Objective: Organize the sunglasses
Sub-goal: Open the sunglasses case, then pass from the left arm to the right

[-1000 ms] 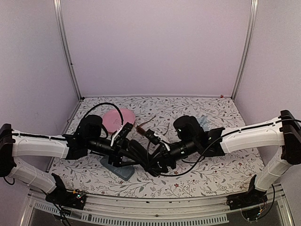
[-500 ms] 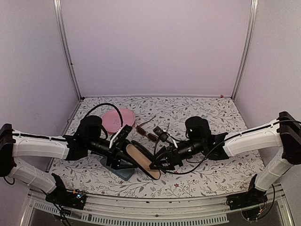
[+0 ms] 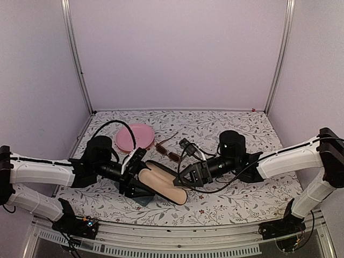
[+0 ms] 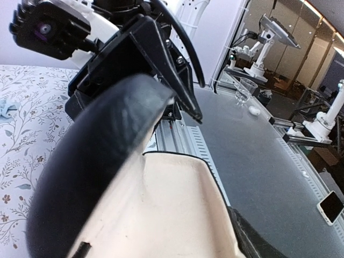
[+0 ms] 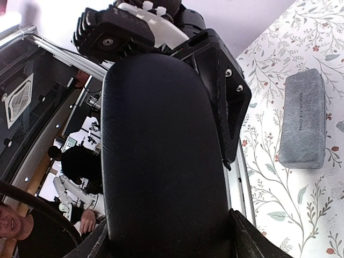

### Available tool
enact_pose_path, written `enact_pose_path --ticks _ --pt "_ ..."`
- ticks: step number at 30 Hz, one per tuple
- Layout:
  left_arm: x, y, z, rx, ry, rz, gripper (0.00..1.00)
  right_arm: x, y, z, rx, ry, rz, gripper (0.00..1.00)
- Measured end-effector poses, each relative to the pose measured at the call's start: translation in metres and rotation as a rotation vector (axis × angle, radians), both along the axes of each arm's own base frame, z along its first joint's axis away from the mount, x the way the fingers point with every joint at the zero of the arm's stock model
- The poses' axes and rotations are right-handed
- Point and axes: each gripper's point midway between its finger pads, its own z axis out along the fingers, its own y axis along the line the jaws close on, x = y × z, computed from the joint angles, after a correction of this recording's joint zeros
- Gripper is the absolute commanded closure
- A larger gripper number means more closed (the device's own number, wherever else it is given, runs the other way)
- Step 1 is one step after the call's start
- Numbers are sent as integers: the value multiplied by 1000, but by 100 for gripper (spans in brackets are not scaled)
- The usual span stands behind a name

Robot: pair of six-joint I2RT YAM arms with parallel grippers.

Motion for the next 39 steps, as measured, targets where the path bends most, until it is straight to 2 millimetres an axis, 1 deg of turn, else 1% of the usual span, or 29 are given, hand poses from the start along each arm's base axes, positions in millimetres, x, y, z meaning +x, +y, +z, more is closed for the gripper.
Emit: enact_pose_path --ticks 5,7,10,13,15,17,19,23,27,30,33,35,39 --pt "0 1 -3 0 -13 6 100 2 -2 2 -11 31 -16 31" --pt "-2 3 -5 2 -7 3 100 7 -7 -2 -40 50 -38 27" --pt "-2 6 -8 13 5 13 100 15 -17 -15 -103 73 -77 22" --pt "0 6 -10 22 18 28 100 16 -22 -21 -147 60 -98 19" --pt "2 7 -10 23 26 34 100 16 -26 -20 -170 31 -110 19" --pt "4 7 -10 25 35 43 100 19 -29 -13 -179 -12 -125 19" --pt "6 8 -11 29 46 52 100 22 -28 -4 -183 -67 -139 22" --pt "8 6 -16 45 77 58 100 29 -20 13 -205 -188 -162 32" --pt "11 4 -20 61 105 59 100 28 -10 16 -250 -289 -151 41" --pt "12 2 -18 61 115 60 100 28 -2 9 -304 -348 -138 48" --pt "12 1 -18 62 123 58 100 26 5 -3 -364 -405 -120 59" --pt "12 1 -19 66 131 53 100 26 5 -11 -407 -435 -118 64" --pt "12 0 -24 78 150 50 100 28 2 -23 -460 -476 -119 71"
